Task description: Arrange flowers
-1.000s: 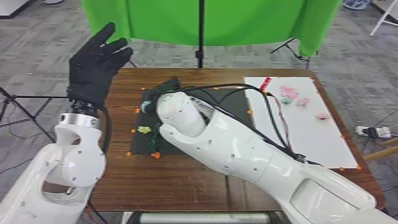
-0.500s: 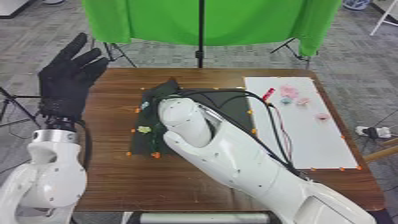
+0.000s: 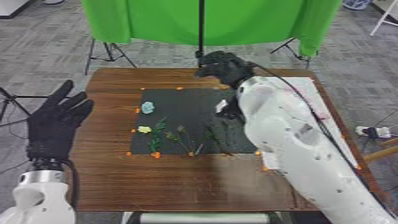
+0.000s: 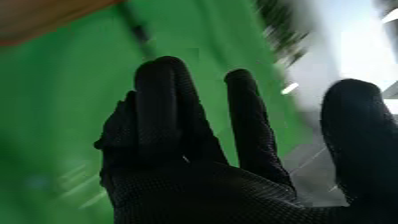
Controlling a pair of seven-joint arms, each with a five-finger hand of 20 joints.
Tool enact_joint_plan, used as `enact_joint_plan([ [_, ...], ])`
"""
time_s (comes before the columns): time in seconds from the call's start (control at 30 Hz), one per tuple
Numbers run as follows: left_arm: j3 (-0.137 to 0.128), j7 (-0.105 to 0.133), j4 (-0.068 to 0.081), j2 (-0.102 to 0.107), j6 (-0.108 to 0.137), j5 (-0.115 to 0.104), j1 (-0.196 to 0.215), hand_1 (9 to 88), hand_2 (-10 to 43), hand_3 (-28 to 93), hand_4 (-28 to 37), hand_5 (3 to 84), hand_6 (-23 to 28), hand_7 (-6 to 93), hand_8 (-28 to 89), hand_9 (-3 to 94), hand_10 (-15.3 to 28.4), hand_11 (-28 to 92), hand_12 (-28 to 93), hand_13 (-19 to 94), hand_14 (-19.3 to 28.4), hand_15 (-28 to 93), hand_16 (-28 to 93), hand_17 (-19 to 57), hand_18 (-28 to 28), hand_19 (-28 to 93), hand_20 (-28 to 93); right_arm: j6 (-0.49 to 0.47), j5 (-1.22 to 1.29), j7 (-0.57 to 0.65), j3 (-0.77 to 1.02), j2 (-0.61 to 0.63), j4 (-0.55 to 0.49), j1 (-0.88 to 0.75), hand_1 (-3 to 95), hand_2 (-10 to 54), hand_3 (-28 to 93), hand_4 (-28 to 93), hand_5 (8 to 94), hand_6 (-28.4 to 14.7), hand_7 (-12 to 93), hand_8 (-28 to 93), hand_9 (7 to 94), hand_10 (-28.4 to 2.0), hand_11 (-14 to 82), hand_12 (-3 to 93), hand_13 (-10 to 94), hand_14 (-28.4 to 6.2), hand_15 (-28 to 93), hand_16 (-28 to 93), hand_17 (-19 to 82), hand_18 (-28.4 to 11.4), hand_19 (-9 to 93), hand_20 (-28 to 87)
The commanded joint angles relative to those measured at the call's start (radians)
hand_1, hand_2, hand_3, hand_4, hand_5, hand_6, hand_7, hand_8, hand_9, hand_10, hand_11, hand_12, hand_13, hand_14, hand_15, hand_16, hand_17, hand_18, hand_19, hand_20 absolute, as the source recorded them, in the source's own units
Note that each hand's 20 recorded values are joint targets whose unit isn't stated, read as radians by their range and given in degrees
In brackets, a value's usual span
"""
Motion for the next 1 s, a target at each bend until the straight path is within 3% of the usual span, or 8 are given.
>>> enact_joint_plan([
  [0.03, 0.017, 0.064, 0.002, 0.013, 0.024, -0.038, 0.044, 24.1, 9.8, 77, -26.1, 39.3, 8.0, 10.8, -9, 36.1, 20.1, 26, 11, 26, 26.8, 54, -9, -8.6, 26.4, 58, 13, 0.188, -0.056, 0.161, 0.205, 0.3, -0.05, -0.259, 15.3, 8.2, 81, -24, 38.9, -0.6, 10, -10, 42.9, -25.8, 31.9, 15.6, 30, -26.4, 80, 5, 6, -26.6, 77, 66],
  [0.07, 0.017, 0.042, 0.005, -0.001, 0.016, -0.026, 0.04, 24.0, 9.8, 77, -26.2, 39.2, 7.9, 10.7, -9, 35.9, 20.0, 26, 11, 26, 26.8, 54, -9, -8.7, 26.3, 58, 13, 0.19, -0.062, 0.191, 0.227, 0.315, -0.046, -0.285, 16.6, 7.3, 81, -24, 38.8, -0.7, 10, -10, 43.1, -25.6, 31.3, 15.6, 31, -26.1, 79, 5, 6, -26.6, 77, 66],
  [0.2, 0.022, 0.048, 0.012, -0.005, 0.015, -0.031, 0.038, 23.7, 9.9, 77, -26.8, 38.9, 7.6, 10.2, -9, 35.0, 19.3, 25, 10, 26, 26.8, 54, -9, -8.7, 26.3, 57, 12, 0.291, -0.075, 0.271, 0.176, 0.402, 0.036, -0.271, 19.6, 5.0, 81, -24, 38.7, -0.9, 11, -10, 43.2, -25.4, 27.5, 14.9, 33, -25.0, 78, 5, 8, -26.3, 79, 65],
  [0.43, 0.021, 0.026, 0.013, -0.021, 0.011, -0.023, 0.031, 23.3, 9.8, 78, -27.5, 38.6, 7.4, 10.1, -9, 34.3, 19.1, 24, 11, 25, 26.9, 53, -9, -8.7, 26.3, 57, 12, 0.249, -0.192, 0.348, 0.088, 0.468, 0.13, -0.228, 24.5, 0.2, 79, -27, 41.2, -0.7, 13, -11, 46.2, -23.9, 22.4, 14.3, 41, -21.2, 76, 5, 16, -25.6, 83, 58],
  [0.7, 0.042, 0.076, 0.014, 0.007, 0.023, -0.049, 0.037, 23.4, 9.9, 78, -27.5, 38.5, 7.4, 10.1, -9, 34.8, 19.6, 25, 11, 25, 26.8, 53, -9, -8.8, 26.4, 57, 12, 0.095, -0.206, 0.372, -0.016, 0.478, 0.23, -0.145, 31.4, -6.1, 82, -27, 41.8, -0.5, 13, -12, 45.5, -23.5, 20.9, 14.2, 41, -21.0, 75, 5, 16, -26.0, 84, 56],
  [0.87, 0.045, 0.074, 0.019, 0.004, 0.015, -0.052, 0.031, 23.5, 9.9, 78, -27.3, 38.4, 7.4, 10.2, -9, 34.9, 19.6, 25, 11, 25, 26.7, 53, -9, -8.8, 26.4, 57, 12, 0.072, -0.194, 0.359, -0.079, 0.469, 0.301, -0.095, 35.5, -8.6, 83, -28, 45.5, 0.4, 14, -13, 48.6, -22.2, 20.3, 13.9, 42, -20.6, 75, 4, 16, -25.9, 84, 55],
  [1.0, 0.048, 0.062, 0.021, 0.0, 0.013, -0.05, 0.026, 23.6, 9.8, 78, -27.2, 38.3, 7.5, 10.3, -9, 34.9, 19.7, 26, 11, 25, 26.7, 53, -9, -8.8, 26.4, 57, 13, 0.078, -0.193, 0.38, -0.138, 0.475, 0.341, -0.063, 38.9, -9.4, 81, -28, 52.5, 1.8, 15, -14, 56.3, -19.4, 21.4, 13.3, 48, -17.9, 73, 4, 18, -26.0, 85, 54],
])
